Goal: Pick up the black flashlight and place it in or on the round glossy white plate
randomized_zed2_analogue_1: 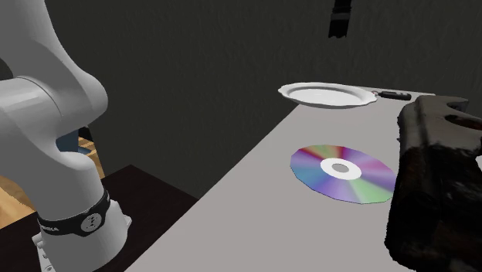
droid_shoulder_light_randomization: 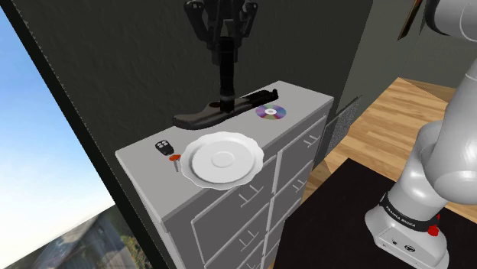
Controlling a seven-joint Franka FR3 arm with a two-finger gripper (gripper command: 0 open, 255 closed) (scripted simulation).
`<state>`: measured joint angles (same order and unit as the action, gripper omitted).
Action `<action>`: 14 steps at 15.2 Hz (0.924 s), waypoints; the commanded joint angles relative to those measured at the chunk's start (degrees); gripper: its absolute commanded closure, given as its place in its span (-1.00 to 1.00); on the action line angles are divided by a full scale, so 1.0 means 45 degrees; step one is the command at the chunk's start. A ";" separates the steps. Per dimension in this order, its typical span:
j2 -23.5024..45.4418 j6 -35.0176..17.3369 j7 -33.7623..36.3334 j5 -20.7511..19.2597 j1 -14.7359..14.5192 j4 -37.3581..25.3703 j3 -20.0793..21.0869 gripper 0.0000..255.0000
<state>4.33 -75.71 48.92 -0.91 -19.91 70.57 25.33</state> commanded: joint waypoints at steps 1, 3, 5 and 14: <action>0.0806 0.0264 0.0850 -0.0423 -0.0568 -0.0993 0.0403 1.00; 0.1013 0.0170 0.1080 -0.0536 -0.0761 -0.1084 0.0481 1.00; 0.0695 -0.0323 0.0991 -0.0371 -0.0632 -0.0306 0.0433 1.00; -0.0318 -0.2264 0.0676 0.0124 -0.0308 0.2545 0.0272 1.00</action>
<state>3.21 -84.91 52.10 -0.51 -21.41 80.78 26.63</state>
